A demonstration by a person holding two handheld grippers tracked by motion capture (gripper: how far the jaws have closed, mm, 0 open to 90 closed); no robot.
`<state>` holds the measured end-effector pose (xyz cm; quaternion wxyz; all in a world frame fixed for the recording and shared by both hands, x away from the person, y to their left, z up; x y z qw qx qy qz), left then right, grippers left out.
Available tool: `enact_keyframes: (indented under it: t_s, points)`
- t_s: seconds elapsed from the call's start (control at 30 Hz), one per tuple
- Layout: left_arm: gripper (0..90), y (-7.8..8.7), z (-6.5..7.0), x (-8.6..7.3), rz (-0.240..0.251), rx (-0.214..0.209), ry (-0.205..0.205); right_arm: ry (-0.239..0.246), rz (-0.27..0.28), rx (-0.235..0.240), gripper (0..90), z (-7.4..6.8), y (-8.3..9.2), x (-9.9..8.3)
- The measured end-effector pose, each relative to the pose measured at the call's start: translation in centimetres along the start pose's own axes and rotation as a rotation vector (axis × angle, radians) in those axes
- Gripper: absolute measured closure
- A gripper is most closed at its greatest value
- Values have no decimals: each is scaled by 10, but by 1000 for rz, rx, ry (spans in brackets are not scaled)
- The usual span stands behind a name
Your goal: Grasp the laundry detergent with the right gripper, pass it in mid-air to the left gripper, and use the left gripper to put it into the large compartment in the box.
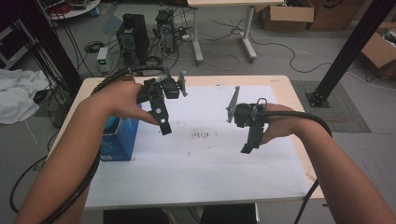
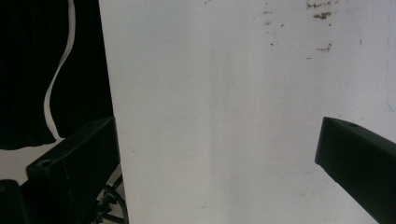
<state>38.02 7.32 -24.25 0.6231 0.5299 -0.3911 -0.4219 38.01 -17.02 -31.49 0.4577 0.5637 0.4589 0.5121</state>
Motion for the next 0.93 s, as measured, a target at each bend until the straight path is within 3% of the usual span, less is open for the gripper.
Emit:
enact_keyframes:
  t_s: [0.17, 0.33, 0.93]
  points:
    - [1, -1, 2, 1, 6, -14, -45, -4, 2, 0, 0, 1, 1, -2]
    - [1, 0, 0, 1, 8, -17, -65, -13, -3, 2, 0, 2, 2, -3]
    - [1, -3, -2, -1, -7, -19, -63, -13, -2, 0, 0, 5, 5, 1]
Point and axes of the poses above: each handheld gripper's, and its own axes: y roughly backward along the jaws, x roughly out of its top, z roughly to its right, the point moved 3 cm from there along -y, roughly forward along the jaws, and after that the axes turned 3 degrees about -x, right-handed, at the moved point
